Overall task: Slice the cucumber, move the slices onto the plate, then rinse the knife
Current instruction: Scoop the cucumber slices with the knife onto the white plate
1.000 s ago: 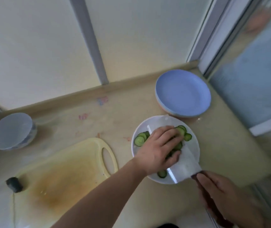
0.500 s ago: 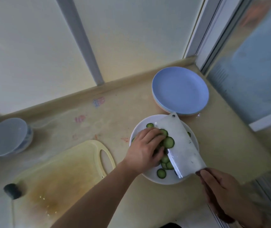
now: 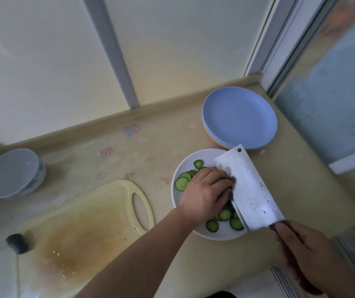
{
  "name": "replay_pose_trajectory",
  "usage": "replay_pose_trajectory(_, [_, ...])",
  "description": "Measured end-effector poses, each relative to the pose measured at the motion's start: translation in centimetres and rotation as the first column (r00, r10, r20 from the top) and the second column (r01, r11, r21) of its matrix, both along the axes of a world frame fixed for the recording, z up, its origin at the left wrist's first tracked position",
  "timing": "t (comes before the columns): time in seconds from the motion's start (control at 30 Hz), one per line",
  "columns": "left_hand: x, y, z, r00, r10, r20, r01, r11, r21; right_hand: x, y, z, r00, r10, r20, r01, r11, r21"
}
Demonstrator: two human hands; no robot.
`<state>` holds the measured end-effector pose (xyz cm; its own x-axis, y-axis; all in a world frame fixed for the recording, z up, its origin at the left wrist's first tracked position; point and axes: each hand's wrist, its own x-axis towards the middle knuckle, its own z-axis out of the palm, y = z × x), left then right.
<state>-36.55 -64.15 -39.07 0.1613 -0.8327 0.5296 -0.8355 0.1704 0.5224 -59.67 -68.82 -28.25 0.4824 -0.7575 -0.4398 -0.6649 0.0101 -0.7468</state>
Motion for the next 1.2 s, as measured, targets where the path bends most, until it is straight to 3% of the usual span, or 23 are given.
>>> replay_pose_trajectory(0.2, [0.3,0.2,0.2,0.999,-0.043,-0.009,0.044,0.998,0.049,-0.8,-0.4,0.2,0.998,-0.055,0.031,0.055,0.998,0.009])
replay_pose_trajectory(0.4, [0.5,0.7,0.7,0.999,-0.043,-0.032,0.042,0.998,-0.035,-1.1,-0.9,0.3,0.999,-0.041,0.029,0.041,0.999,0.014])
replay_pose_trajectory(0.5, [1.4,1.3,0.9,0.997,0.072,-0.001,-0.072,0.996,-0.051,-1.0,-0.9,0.4,0.996,-0.069,0.056,0.067,0.997,0.049])
replay_pose_trajectory(0.6, [3.0,3.0,0.9,0.964,0.259,-0.063,-0.261,0.965,-0.026,-0.9,-0.9,0.8,0.996,-0.073,0.055,0.071,0.996,0.048])
replay_pose_trajectory(0.67, [4.0,4.8,1.1,0.924,0.375,-0.069,-0.374,0.927,0.028,-0.5,-0.9,1.3,0.996,-0.068,0.057,0.068,0.998,0.013])
replay_pose_trajectory(0.8, [4.8,8.2,0.6,0.833,0.548,0.074,-0.549,0.805,0.224,0.4,-0.9,2.0,0.999,-0.041,0.028,0.042,0.998,-0.037])
replay_pose_trajectory(1.2, [2.6,8.9,1.6,0.783,0.619,0.069,-0.565,0.659,0.497,2.3,-0.2,2.9,0.996,-0.070,0.059,0.064,0.992,0.105])
